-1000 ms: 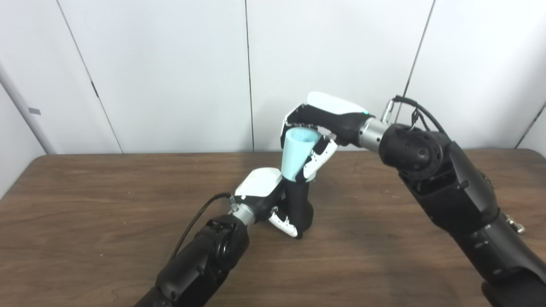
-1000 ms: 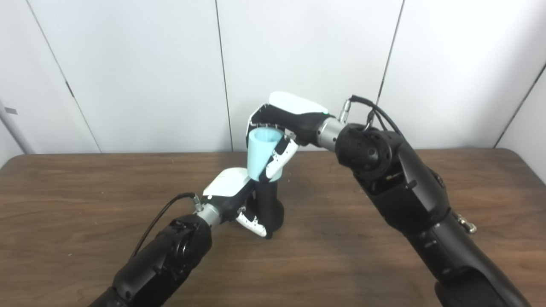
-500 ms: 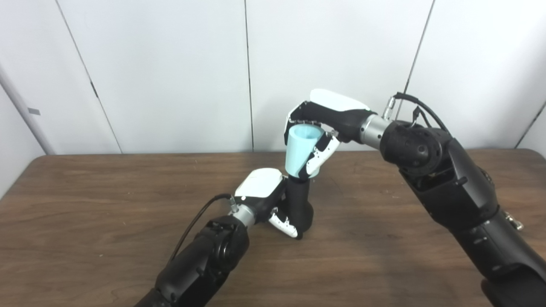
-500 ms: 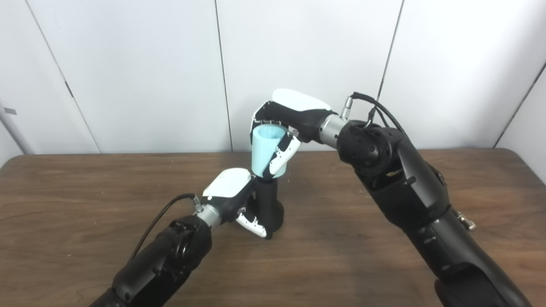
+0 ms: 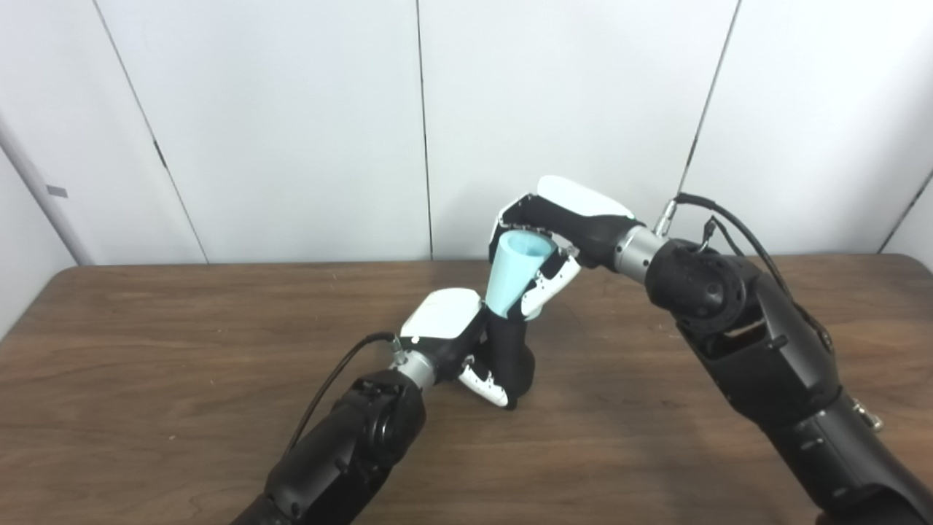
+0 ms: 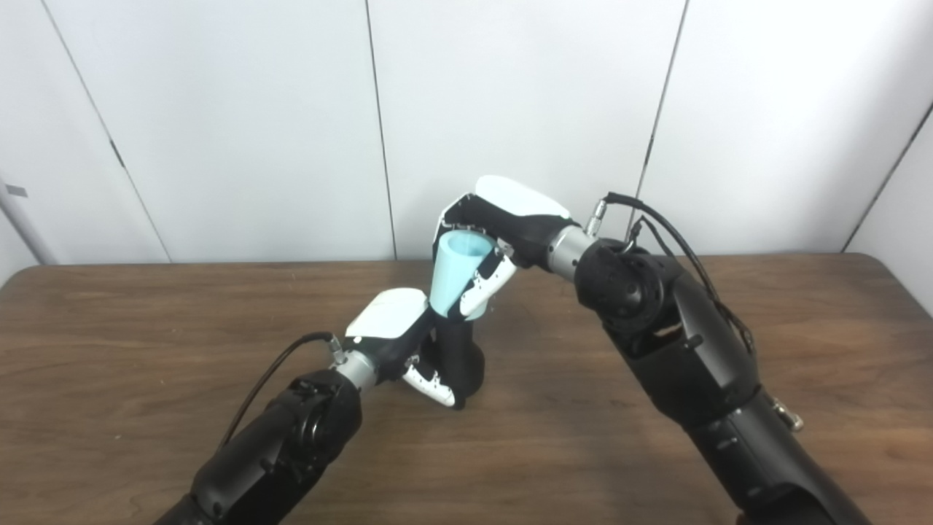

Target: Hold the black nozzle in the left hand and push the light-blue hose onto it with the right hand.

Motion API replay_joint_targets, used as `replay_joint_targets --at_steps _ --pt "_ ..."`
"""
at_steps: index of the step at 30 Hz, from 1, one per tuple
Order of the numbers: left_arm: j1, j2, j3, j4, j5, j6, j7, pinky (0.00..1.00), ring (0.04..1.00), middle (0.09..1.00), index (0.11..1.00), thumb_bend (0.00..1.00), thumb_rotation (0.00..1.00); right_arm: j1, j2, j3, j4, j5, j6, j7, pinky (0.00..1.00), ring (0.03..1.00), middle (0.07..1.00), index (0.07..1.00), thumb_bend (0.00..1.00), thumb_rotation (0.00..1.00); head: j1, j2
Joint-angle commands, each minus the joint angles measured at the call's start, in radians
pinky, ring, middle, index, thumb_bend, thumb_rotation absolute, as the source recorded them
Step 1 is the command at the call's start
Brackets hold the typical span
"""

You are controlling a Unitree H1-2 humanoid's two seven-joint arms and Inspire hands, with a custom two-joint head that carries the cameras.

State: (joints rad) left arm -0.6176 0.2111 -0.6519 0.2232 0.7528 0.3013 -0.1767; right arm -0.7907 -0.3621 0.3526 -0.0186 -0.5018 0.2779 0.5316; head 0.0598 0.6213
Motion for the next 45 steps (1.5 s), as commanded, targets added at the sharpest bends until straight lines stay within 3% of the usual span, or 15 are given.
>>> replay_joint_targets --at_steps 1,16,26,36,42,45 --pt "0.084 0.010 -0.066 0.054 0.032 0.018 -0.112 0.43 0.469 0.451 0.486 0.53 0.00 -0.019 0.012 -0.006 0.003 -0.001 0.010 -0.008 0.36 0.423 0.502 0.488 0.52 0.00 0.002 0.002" --pt "0.089 0.019 -0.067 0.037 0.035 0.025 -0.111 0.49 0.501 0.479 0.482 0.53 0.00 0.001 0.041 -0.004 0.052 0.013 0.015 -0.036 0.33 0.437 0.504 0.497 0.50 0.00 0.007 0.015" --pt "0.079 0.035 -0.049 0.039 0.015 0.007 -0.112 0.47 0.484 0.480 0.480 0.53 0.00 -0.006 -0.052 0.029 -0.057 0.052 -0.050 0.075 0.33 0.455 0.492 0.490 0.50 0.00 -0.005 0.023" --pt "0.092 0.036 0.054 0.041 -0.060 0.001 -0.085 0.51 0.510 0.513 0.471 0.52 0.00 0.069 -0.051 0.002 -0.086 0.079 -0.060 0.039 0.34 0.460 0.485 0.475 0.50 0.00 -0.006 0.033" --pt "0.114 0.009 0.141 0.042 -0.108 0.012 -0.052 0.59 0.531 0.512 0.471 0.52 0.00 0.101 -0.035 0.017 -0.068 0.062 -0.059 0.004 0.34 0.442 0.495 0.489 0.50 0.00 -0.007 0.040" --pt "0.117 0.000 0.157 0.044 -0.102 0.005 -0.043 0.56 0.516 0.516 0.470 0.52 0.00 0.110 -0.028 0.024 -0.057 0.056 -0.059 -0.006 0.34 0.440 0.499 0.492 0.50 0.00 -0.006 0.042"
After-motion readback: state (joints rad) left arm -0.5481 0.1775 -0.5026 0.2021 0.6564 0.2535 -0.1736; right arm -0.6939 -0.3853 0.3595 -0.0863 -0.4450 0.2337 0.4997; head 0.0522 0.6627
